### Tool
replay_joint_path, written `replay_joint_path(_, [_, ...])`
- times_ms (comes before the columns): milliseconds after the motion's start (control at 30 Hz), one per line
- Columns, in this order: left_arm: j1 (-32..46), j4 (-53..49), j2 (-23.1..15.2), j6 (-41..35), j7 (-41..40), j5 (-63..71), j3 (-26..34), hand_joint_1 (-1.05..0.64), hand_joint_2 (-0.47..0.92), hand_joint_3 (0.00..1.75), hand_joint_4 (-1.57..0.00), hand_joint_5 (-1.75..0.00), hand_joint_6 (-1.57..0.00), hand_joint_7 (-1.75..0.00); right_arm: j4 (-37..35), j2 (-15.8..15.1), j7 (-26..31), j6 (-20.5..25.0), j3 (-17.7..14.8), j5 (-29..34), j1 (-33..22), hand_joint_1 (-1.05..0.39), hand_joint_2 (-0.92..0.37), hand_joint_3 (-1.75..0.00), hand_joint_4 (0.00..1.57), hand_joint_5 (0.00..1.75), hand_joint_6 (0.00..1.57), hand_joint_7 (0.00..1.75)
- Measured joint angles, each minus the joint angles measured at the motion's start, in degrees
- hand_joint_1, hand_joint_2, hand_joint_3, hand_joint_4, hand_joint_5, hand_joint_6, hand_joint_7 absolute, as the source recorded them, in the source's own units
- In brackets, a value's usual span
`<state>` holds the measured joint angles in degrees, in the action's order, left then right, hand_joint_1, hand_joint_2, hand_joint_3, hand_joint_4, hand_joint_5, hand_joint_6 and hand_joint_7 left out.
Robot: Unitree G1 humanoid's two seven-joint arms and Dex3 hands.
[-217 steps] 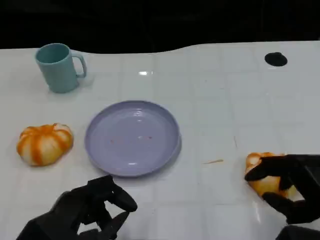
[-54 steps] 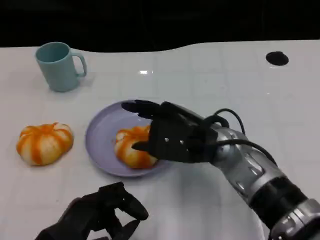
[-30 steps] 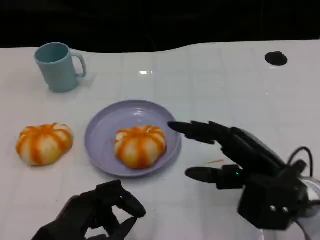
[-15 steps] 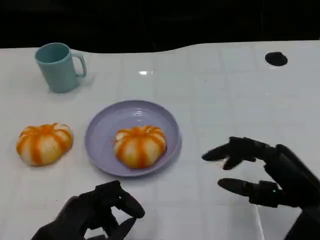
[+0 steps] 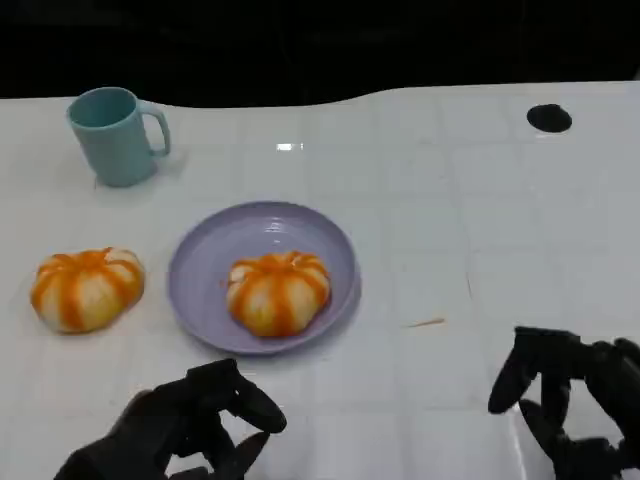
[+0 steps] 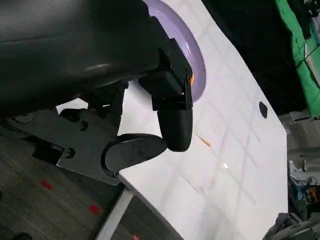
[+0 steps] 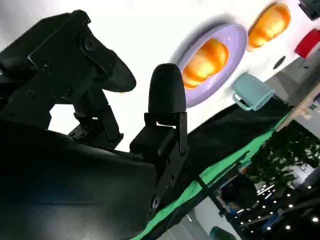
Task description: Grasp the bread from the table and place it into the plate.
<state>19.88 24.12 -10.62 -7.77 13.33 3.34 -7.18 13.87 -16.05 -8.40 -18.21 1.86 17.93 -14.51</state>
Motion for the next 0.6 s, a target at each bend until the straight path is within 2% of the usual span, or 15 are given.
replay_joint_path(267, [-0.17, -0.82, -0.34, 0.18, 0.00, -0.04, 0.50, -0.25, 0.79, 0.67, -0.64, -1.75, -0.65, -1.24, -2.15, 0.02, 3.21, -0.18, 0.30, 4.27, -0.24, 0.01, -0.22, -1.49, 0.87, 1.75, 0.78, 1.52])
replay_joint_path(600, [-0.13, -1.01, -0.51, 1.19, 0.00, -0.09, 0.59, -0.22, 0.80, 0.66, -0.62, -1.75, -0.65, -1.23, -3.85, 0.02, 5.65, -0.24, 0.94, 7.61, 0.28, -0.02, -0.23, -1.42, 0.87, 1.75, 0.78, 1.48])
